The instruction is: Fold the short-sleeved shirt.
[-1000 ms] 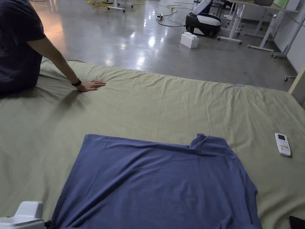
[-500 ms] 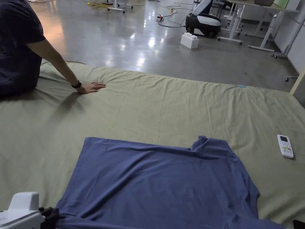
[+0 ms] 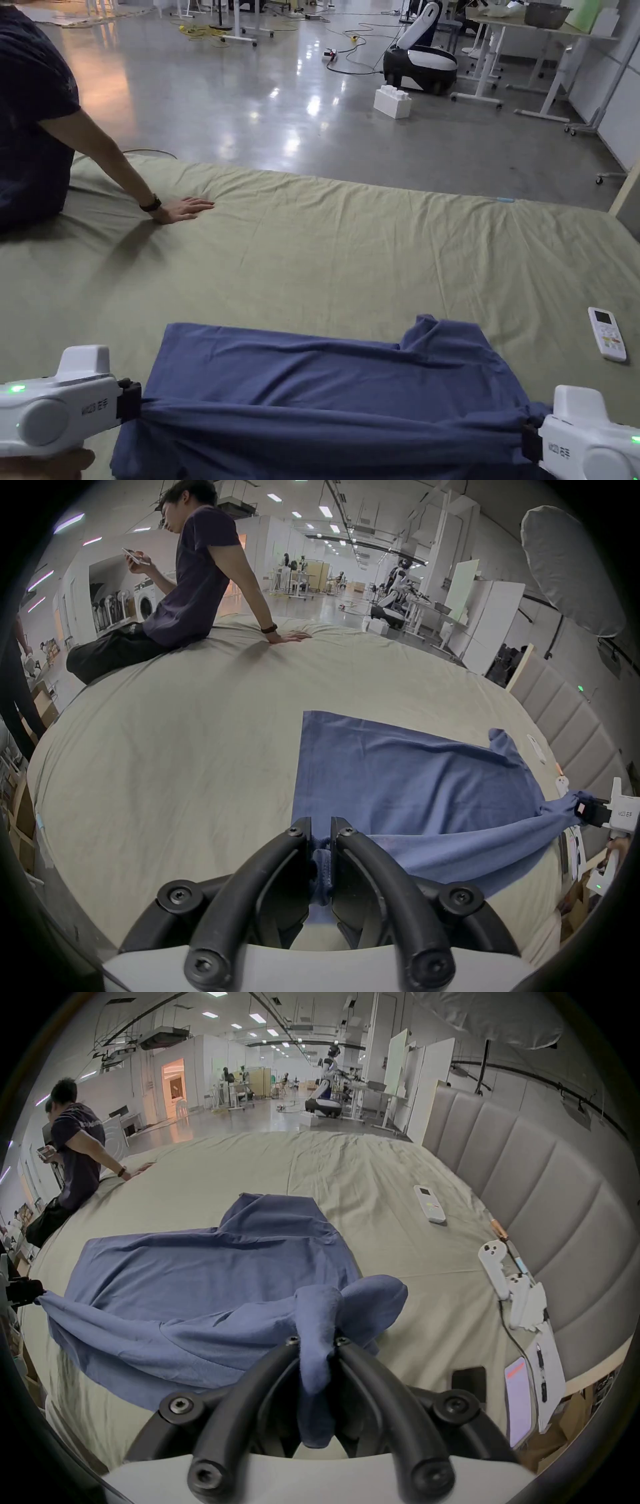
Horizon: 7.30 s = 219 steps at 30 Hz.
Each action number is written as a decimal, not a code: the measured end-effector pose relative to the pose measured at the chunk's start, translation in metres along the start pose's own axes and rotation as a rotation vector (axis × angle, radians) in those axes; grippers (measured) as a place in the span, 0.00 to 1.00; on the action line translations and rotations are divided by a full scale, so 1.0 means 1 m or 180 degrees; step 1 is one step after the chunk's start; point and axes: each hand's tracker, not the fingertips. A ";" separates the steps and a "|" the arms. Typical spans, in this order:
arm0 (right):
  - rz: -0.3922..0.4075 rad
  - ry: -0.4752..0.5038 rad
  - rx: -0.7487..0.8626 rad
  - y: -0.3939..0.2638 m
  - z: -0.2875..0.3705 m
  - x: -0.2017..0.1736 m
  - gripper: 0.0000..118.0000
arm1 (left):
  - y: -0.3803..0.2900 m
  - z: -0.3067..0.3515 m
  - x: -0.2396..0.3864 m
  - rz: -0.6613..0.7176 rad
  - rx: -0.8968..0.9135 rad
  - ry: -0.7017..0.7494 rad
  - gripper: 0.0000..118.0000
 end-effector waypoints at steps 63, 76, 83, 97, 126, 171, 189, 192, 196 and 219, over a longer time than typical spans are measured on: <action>0.0106 -0.0049 0.2250 -0.041 0.105 -0.072 0.00 | -0.031 0.000 -0.001 -0.0238 -0.0257 0.0182 0.62; 0.0092 -0.0168 0.1804 -0.060 0.082 -0.055 0.00 | -0.044 -0.052 0.009 -0.0480 -0.0902 0.0481 0.48; 0.0061 -0.0221 0.1619 -0.065 0.070 -0.044 0.01 | -0.051 -0.038 0.015 -0.0702 -0.0934 0.0399 0.10; 0.0080 0.0059 0.0037 -0.039 -0.024 0.021 0.59 | -0.068 -0.004 -0.001 -0.0326 -0.0511 0.0160 0.04; 0.0270 0.0326 -0.0209 -0.004 -0.002 0.015 0.08 | -0.016 0.050 0.001 -0.0211 0.0054 -0.0213 0.04; 0.0183 -0.0110 0.1193 -0.091 0.108 -0.034 0.65 | -0.081 0.087 0.015 -0.0446 0.0871 -0.0050 0.49; 0.0064 -0.0015 0.2478 -0.026 0.142 -0.110 0.03 | -0.033 0.143 0.075 -0.0297 0.2267 0.0122 0.03; -0.0040 -0.0071 0.2540 -0.023 0.144 -0.115 0.01 | -0.031 0.144 0.072 -0.0322 0.2274 0.0193 0.02; 0.0022 -0.0071 0.2596 -0.015 0.141 -0.120 0.00 | -0.025 0.136 0.067 -0.0361 0.2181 0.0232 0.02; -0.0085 -0.0143 0.1530 -0.032 0.065 -0.076 0.01 | 0.041 -0.095 -0.013 -0.0299 -0.0486 -0.0020 0.55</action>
